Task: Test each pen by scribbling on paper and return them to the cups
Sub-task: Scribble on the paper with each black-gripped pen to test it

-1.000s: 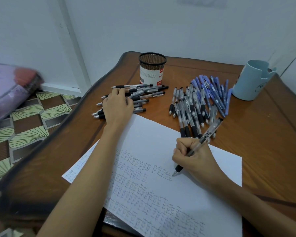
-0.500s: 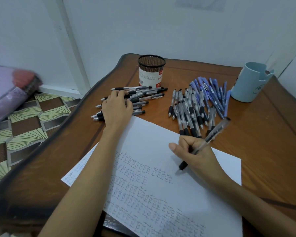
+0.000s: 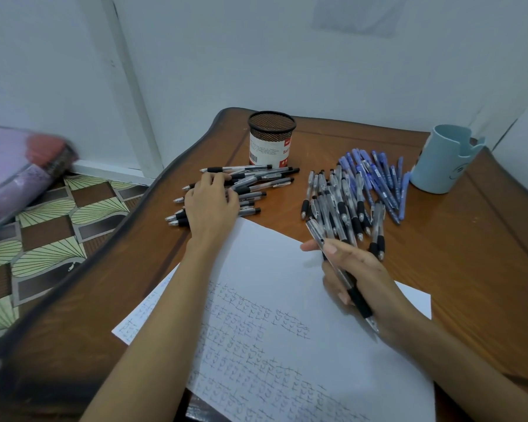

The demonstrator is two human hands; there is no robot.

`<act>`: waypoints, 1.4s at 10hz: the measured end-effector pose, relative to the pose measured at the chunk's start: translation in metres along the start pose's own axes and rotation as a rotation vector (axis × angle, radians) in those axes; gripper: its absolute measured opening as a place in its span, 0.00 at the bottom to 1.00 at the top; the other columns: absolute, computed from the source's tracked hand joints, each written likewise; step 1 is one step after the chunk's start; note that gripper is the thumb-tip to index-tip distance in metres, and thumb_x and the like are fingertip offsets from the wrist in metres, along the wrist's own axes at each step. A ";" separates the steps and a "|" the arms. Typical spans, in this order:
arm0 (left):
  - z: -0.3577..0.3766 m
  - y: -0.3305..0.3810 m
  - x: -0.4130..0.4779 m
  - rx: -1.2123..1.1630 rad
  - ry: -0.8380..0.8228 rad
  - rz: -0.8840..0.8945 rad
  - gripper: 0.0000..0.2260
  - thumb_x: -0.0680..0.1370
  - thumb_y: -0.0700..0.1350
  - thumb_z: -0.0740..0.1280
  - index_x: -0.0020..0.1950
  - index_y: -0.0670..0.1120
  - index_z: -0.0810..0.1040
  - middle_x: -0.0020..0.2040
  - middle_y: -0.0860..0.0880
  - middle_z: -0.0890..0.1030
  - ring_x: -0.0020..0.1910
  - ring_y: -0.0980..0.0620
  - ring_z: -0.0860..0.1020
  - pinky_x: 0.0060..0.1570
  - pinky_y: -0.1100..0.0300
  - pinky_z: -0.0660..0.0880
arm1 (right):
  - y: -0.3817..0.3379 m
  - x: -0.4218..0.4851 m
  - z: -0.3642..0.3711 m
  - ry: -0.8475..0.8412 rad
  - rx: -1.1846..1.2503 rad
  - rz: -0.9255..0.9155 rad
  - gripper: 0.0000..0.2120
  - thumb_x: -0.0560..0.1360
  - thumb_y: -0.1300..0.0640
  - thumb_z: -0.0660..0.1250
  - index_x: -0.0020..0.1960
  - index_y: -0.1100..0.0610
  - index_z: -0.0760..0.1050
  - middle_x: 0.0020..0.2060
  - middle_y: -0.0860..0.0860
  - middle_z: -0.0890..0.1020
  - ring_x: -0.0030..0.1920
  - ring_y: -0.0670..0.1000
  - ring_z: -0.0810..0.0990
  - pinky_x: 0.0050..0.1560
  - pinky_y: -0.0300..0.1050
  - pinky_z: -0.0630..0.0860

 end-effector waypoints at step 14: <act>-0.001 0.001 0.000 0.006 -0.018 -0.013 0.14 0.79 0.42 0.60 0.63 0.44 0.75 0.62 0.45 0.75 0.59 0.48 0.74 0.59 0.52 0.68 | -0.005 -0.003 -0.001 0.158 0.052 -0.038 0.15 0.80 0.62 0.53 0.50 0.59 0.79 0.17 0.49 0.63 0.19 0.44 0.57 0.18 0.34 0.59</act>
Point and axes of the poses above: each hand's wrist, its own x-axis towards the middle knuckle, its own z-axis out of the palm, y = z × x, the point moved 1 cm from there along x, towards the middle knuckle
